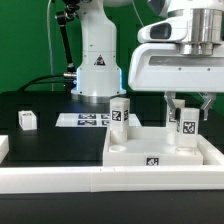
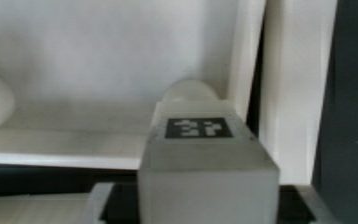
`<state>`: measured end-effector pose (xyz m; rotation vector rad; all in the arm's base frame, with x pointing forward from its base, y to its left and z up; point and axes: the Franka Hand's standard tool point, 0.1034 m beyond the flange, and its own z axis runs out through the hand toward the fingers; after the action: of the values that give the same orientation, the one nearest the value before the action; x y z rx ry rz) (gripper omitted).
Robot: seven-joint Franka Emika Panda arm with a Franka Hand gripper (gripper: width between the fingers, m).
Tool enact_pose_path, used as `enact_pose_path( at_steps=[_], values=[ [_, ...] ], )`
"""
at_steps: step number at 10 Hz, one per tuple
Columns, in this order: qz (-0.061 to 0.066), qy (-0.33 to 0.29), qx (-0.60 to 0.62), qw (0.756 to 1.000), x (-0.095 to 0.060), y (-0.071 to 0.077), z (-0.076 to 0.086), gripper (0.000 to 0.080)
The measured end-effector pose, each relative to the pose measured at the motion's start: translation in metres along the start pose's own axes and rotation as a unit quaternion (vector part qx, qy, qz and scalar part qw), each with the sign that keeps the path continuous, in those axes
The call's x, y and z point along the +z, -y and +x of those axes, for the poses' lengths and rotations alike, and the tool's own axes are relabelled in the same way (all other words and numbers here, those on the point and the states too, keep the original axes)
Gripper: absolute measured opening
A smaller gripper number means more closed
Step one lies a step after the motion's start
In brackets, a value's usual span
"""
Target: Assemble square table
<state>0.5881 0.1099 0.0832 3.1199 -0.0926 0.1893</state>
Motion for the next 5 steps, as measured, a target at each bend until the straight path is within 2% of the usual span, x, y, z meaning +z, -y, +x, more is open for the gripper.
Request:
enact_pose_path(
  at_steps=[2,5],
  values=[
    [0.001,0.000,0.051,0.999,0.000,0.000,0.000,0.0289],
    [0.020,0.007,0.221,0.975,0.001,-0.013,0.002,0.0290]
  ],
)
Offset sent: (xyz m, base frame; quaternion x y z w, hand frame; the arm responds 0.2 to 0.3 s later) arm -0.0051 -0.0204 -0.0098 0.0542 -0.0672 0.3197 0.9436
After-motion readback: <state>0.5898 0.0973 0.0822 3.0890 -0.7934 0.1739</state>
